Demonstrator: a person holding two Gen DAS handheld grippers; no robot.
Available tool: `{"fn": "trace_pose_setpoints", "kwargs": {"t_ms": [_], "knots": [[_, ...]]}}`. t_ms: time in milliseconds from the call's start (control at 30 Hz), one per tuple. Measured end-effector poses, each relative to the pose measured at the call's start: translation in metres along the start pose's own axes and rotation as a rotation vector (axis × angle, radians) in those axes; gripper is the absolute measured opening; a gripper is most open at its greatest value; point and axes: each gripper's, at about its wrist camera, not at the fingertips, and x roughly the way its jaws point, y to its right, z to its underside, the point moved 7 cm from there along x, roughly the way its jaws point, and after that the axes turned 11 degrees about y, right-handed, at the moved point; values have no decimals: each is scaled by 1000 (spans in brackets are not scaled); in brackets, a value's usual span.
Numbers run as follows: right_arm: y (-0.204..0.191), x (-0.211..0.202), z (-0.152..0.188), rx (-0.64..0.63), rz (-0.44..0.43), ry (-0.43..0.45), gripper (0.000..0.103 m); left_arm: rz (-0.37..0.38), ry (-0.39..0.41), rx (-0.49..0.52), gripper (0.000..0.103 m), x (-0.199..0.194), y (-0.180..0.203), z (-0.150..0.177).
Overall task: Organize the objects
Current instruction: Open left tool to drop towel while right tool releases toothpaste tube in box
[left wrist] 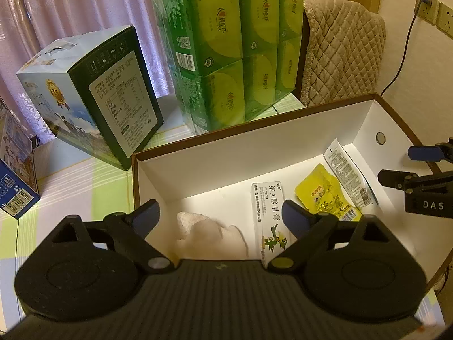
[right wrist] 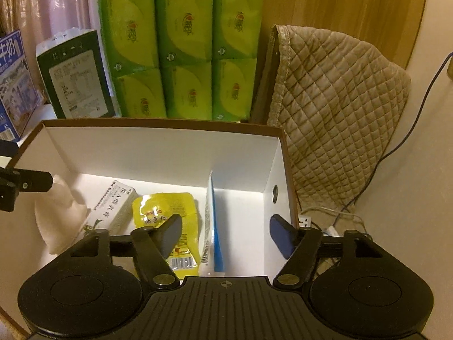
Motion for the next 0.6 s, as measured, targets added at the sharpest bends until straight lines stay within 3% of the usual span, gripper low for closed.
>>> {"fn": "trace_pose_setpoints", "kwargs": {"t_ms": [600], "knots": [[-12,-61,-7,118,-80,45,74,10,-17,-41,99,-48,4,9]]}}
